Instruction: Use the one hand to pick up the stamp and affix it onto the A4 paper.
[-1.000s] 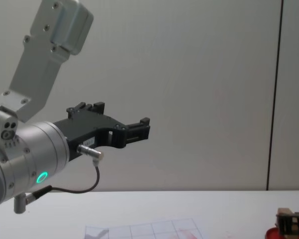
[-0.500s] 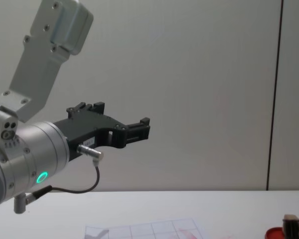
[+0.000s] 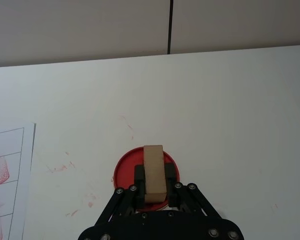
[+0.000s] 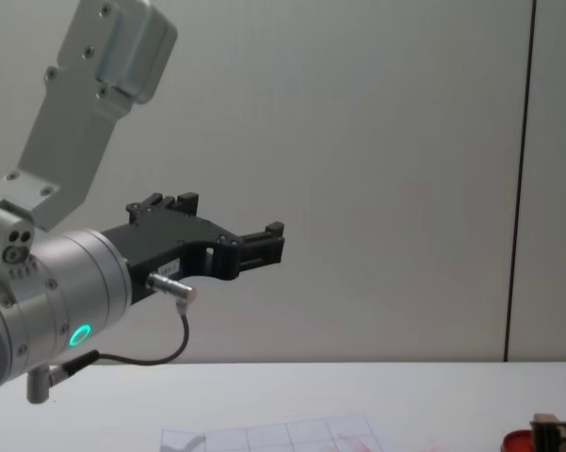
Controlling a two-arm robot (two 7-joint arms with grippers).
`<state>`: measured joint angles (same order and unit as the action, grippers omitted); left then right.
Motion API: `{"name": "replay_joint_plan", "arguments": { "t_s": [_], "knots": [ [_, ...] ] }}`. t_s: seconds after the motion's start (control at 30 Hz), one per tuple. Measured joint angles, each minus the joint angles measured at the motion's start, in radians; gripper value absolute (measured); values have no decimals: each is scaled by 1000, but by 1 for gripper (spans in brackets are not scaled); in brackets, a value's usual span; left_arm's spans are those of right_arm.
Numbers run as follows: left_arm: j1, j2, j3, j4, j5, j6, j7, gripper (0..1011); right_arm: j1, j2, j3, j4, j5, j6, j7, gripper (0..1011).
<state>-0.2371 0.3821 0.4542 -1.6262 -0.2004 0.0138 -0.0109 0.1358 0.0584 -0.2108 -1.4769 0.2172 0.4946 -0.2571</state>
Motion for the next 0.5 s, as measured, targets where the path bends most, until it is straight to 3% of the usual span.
{"name": "replay_joint_plan", "arguments": {
  "t_s": [0.5],
  "knots": [
    [0, 0, 0, 0, 0, 0, 0, 1001, 28, -16, 9, 42, 8, 36, 16, 223]
  ]
}}
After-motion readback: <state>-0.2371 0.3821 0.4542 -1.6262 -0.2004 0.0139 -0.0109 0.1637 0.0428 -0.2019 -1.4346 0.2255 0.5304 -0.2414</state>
